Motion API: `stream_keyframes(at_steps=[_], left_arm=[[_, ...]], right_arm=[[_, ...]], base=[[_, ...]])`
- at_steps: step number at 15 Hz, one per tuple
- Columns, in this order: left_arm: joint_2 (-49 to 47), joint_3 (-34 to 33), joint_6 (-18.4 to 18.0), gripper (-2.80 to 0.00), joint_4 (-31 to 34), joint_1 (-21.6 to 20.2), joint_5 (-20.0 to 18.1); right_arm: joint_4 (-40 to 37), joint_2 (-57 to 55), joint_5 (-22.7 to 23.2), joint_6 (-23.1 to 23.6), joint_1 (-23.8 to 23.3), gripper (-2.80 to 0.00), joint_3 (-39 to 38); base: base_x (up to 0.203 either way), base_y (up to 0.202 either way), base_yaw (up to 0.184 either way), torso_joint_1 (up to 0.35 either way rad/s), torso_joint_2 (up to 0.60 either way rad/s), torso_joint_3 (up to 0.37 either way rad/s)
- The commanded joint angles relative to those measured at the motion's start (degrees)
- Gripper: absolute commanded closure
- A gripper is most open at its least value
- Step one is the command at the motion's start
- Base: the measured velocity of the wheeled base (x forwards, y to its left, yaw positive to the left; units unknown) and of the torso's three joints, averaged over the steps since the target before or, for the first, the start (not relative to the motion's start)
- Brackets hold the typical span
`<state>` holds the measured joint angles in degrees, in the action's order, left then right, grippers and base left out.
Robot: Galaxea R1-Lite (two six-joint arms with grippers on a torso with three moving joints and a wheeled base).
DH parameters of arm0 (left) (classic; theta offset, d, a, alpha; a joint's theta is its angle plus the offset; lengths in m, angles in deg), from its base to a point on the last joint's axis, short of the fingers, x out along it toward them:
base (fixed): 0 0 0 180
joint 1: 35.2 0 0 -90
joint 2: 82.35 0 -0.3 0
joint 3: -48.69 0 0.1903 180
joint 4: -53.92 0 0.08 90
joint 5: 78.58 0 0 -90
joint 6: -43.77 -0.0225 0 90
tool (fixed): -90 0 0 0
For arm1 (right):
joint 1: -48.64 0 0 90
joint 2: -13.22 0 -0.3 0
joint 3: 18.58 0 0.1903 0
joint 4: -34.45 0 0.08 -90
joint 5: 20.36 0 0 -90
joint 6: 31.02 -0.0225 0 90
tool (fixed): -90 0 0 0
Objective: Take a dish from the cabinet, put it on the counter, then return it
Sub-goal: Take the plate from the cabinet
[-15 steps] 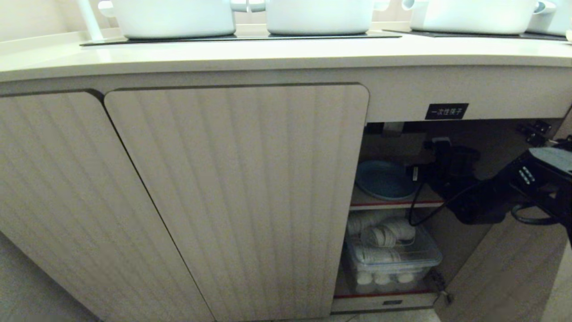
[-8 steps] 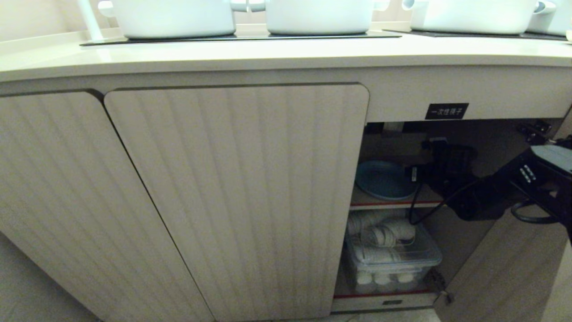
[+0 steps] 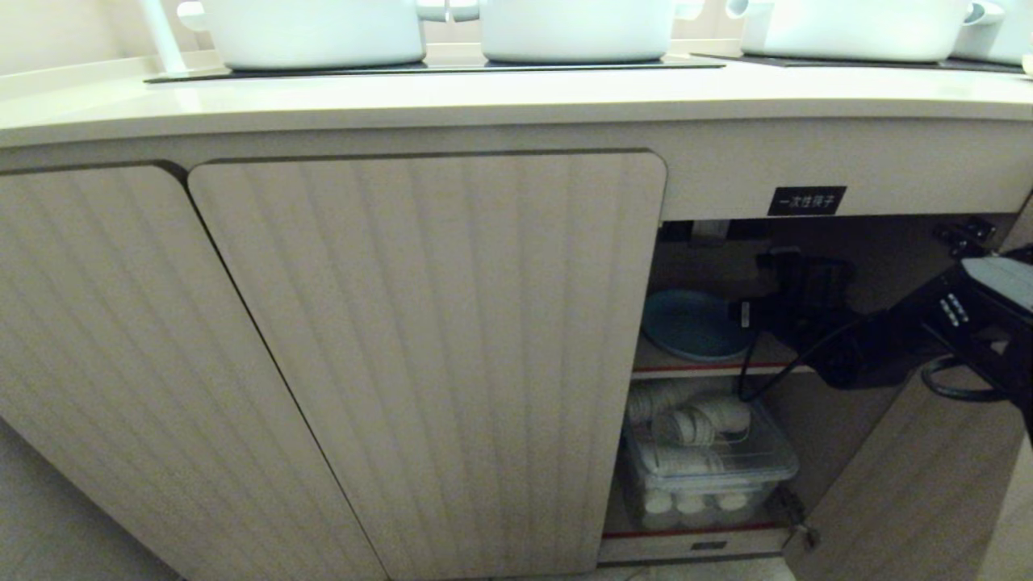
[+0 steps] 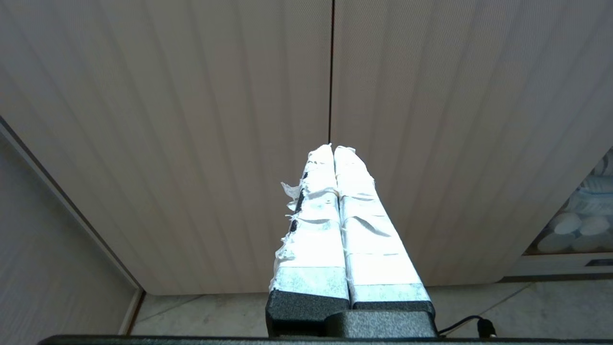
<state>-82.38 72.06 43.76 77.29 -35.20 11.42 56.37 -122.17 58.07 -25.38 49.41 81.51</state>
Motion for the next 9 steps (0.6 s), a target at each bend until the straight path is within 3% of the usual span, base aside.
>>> stream_keyframes(at_steps=[1, 9], left_arm=[[0.02, 0.0, 0.01, 0.0, 0.0, 0.0, 0.0], [0.02, 0.0, 0.01, 0.0, 0.0, 0.0, 0.0]], right_arm=[[-0.99, 0.04, -0.03, 0.07, 0.02, -2.8, 1.12], [-10.02, -0.4, 0.06, 0.16, -0.06, -2.8, 6.66]], base=[[0.0, 0.0, 0.0, 0.0, 0.0, 0.0], [0.0, 0.0, 0.0, 0.0, 0.0, 0.0]])
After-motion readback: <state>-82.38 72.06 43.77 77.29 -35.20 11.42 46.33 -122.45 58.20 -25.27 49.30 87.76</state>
